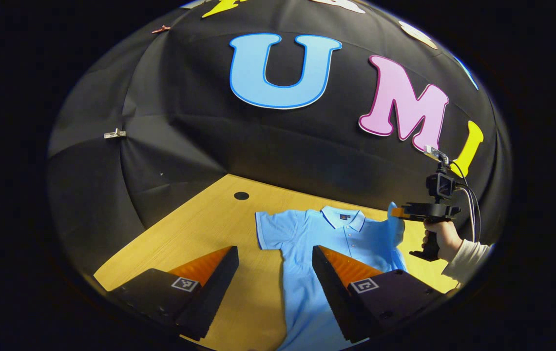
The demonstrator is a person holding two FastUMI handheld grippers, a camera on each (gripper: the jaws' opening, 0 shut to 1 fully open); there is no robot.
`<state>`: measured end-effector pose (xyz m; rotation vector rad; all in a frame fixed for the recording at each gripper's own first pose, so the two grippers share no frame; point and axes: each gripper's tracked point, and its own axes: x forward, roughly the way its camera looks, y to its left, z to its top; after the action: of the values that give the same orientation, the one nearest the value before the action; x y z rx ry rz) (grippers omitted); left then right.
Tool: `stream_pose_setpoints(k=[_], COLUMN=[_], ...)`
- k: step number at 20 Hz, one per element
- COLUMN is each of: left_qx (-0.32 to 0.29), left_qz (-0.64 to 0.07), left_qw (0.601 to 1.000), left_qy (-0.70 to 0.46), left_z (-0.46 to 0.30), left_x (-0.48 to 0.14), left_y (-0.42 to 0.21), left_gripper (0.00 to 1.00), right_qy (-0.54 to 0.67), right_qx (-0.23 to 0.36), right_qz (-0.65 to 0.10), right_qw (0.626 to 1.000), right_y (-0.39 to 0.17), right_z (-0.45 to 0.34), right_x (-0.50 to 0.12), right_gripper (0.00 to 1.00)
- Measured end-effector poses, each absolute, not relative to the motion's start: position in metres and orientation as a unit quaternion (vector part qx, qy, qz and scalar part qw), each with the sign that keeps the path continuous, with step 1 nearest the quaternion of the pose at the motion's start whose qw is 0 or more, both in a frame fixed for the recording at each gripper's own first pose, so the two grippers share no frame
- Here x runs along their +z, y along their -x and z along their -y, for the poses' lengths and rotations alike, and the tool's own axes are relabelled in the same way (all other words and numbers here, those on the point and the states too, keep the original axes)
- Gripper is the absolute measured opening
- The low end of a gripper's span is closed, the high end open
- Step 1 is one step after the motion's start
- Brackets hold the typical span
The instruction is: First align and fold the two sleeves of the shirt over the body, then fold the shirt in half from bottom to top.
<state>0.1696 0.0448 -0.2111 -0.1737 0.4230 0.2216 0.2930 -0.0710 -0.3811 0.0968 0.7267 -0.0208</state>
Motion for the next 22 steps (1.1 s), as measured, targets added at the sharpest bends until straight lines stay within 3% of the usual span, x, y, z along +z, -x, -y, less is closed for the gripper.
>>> stream_pose_setpoints(k=[1, 3, 4, 7, 9, 22], left_qx=[0.108, 0.105, 0.103, 0.095, 0.087, 0.069], left_qz=[-0.206, -0.201, -0.204, -0.209, -0.21, -0.289], left_qw=[0.969, 0.969, 0.968, 0.967, 0.969, 0.954], left_qy=[0.089, 0.097, 0.103, 0.112, 0.1, 0.035], left_z=[-0.049, -0.059, -0.063, -0.075, -0.083, -0.113], left_x=[-0.214, -0.221, -0.227, -0.24, -0.248, -0.335], left_y=[-0.171, -0.176, -0.18, -0.201, -0.224, -0.391], left_gripper=[0.97, 0.97, 0.97, 0.97, 0.97, 0.97], right_qy=[-0.045, -0.027, -0.02, -0.018, -0.015, -0.012], right_qx=[0.006, 0.034, 0.047, 0.071, 0.064, -0.029], right_qz=[-0.358, -0.353, -0.352, -0.346, -0.335, -0.259], right_qw=[0.933, 0.934, 0.935, 0.935, 0.94, 0.965], right_y=[-0.289, -0.277, -0.27, -0.247, -0.231, -0.181], right_z=[0.05, 0.016, 0.002, -0.02, -0.009, 0.127], right_x=[-0.384, -0.385, -0.385, -0.391, -0.38, -0.324], right_gripper=[0.02, 0.34, 0.32, 0.94, 0.98, 0.98])
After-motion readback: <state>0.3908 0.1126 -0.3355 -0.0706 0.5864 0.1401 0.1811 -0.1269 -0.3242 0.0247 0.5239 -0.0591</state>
